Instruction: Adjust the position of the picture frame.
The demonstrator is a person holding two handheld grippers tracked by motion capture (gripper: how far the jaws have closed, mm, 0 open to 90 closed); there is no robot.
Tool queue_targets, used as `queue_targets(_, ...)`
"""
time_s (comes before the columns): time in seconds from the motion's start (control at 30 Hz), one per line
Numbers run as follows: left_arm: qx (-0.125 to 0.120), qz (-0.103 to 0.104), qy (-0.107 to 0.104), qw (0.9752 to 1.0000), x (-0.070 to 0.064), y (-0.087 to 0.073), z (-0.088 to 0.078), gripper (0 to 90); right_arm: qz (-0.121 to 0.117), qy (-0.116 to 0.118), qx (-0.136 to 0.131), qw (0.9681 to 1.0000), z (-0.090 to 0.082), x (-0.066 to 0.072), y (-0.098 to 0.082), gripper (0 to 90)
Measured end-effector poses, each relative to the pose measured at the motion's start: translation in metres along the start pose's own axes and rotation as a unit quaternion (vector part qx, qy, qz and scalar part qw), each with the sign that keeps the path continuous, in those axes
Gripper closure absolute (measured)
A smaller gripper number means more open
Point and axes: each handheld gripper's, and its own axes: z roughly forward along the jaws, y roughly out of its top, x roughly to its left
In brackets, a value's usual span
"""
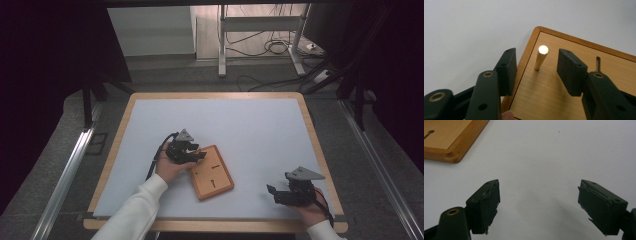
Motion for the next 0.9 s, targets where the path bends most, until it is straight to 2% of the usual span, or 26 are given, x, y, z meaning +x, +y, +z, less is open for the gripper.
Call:
queue_targets(0.1,-0.006,0.006,0.003,1.0000,-0.0019,0.0002,0.0013,59.4,0.002,-0.001,0.000,1.0000,0.0001,0.0001,0.0001,17.4)
queue_targets(0.2,-0.007,0.010,0.001,0.9999,-0.0031,0.0006,0.0020,62.3,0.002,-0.002,0.000,1.0000,0.0001,-0.0004,0.0000,17.3)
queue_targets(0.33,-0.007,0.016,0.000,0.9999,-0.0044,0.0008,0.0047,74.9,-0.002,0.002,0.001,1.0000,0.0014,0.0010,-0.0004,17.2)
queue_targets(0.37,-0.007,0.018,0.004,0.9998,-0.0050,0.0012,0.0052,74.9,-0.002,0.002,0.001,1.0000,0.0014,0.0010,-0.0004,17.2)
queue_targets(0.4,-0.007,0.020,0.015,0.9997,-0.0061,0.0018,0.0059,79.6,-0.005,0.003,0.001,1.0000,0.0016,0.0020,-0.0001,17.1)
queue_targets(0.47,-0.008,0.017,0.015,0.9997,-0.0049,0.0018,0.0059,83.4,-0.005,0.003,0.000,1.0000,0.0015,0.0022,-0.0001,17.1)
queue_targets(0.63,-0.010,0.003,0.003,0.9999,-0.0013,0.0014,0.0052,84.1,-0.004,0.001,0.000,1.0000,0.0016,0.0012,-0.0004,17.1)
queue_targets(0.9,-0.007,-0.006,-0.003,1.0000,-0.0006,0.0031,0.0029,84.1,-0.009,0.002,-0.001,1.0000,0.0008,0.0019,-0.0002,17.0)
